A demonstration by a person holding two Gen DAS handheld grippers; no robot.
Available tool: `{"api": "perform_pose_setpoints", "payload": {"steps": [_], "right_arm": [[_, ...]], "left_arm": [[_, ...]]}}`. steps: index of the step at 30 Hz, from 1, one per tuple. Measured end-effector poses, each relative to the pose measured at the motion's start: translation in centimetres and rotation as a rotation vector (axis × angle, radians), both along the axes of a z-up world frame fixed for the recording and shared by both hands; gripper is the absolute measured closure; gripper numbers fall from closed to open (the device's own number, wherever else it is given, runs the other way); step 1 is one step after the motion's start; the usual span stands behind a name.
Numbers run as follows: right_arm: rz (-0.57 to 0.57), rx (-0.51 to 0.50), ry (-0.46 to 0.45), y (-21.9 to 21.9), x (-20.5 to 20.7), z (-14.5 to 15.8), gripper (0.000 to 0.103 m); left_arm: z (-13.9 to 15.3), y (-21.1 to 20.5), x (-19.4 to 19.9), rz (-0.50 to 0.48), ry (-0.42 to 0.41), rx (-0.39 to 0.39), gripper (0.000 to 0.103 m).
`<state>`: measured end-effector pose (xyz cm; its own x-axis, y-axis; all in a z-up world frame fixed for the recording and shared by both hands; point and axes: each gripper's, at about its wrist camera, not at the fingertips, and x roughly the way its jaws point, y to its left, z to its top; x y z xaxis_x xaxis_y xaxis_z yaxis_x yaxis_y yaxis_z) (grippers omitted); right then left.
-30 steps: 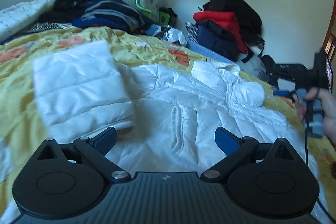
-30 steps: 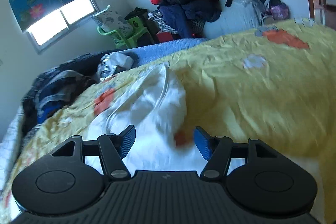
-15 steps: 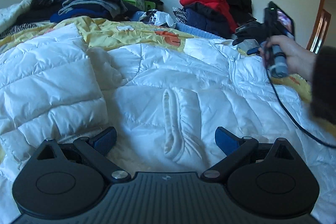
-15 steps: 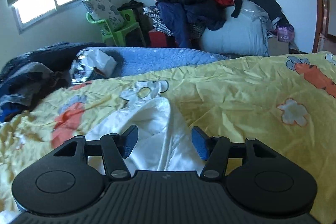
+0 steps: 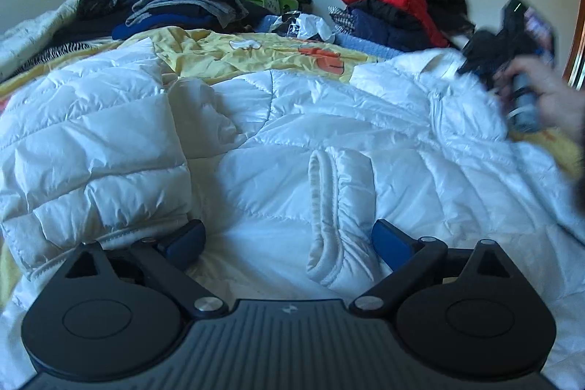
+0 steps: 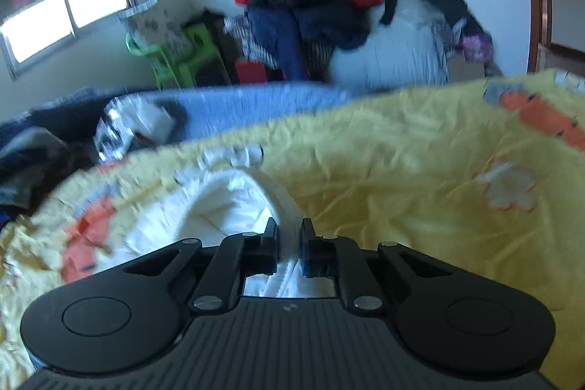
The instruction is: Fold small clothes
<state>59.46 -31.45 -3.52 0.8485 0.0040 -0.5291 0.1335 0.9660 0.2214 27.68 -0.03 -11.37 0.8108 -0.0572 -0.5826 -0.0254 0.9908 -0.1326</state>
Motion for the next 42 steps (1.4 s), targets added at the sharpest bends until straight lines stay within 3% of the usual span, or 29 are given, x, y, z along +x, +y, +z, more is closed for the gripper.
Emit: {"api": "perform_pose_setpoints", "payload": {"steps": [10,15,19,24,33,37,41,42], "right_arm": [[0.15,-0.041,-0.187,0.9,-13.7,7.8,0.09],[0.234,-0.08,-0.247,2.4,-19.8,9.3,0.091],[0.287,-0.079,-0.267,3.2,-24.1,9.1,0.091],[0.327,-0.012,-0.262,3.3,-28.7,7.7,0.091],[0.407,-0.029,-0.254,3.6,-35.8,3.4,0.091],[0.45,-0.022,-0.178,3.7,-38.7,0.7,0.091],[0.488,0.061,-0.015,3.2,-39.9,-1.6,0.075],[0.485,0.102,0.001,2.6,-40.3,-1.8,0.065]], "left_arm": [[0.6,-0.4,-0.4,0.0,0.026,0.025,0.004],[1.5,-1.4,-1.7,0.032,0.054,0.116,0.004],[2.0,-1.1,-3.0,0.042,0.054,0.115,0.004],[3.2,0.6,-4.9,0.064,0.043,0.007,0.004],[5.6,3.8,-7.9,0.109,-0.045,-0.202,0.004],[5.9,4.6,-8.0,0.11,-0.049,-0.305,0.004],[5.3,5.0,-7.6,0.102,-0.01,-0.404,0.003],[5.1,5.0,-7.4,0.098,0.0,-0.425,0.003]]}}
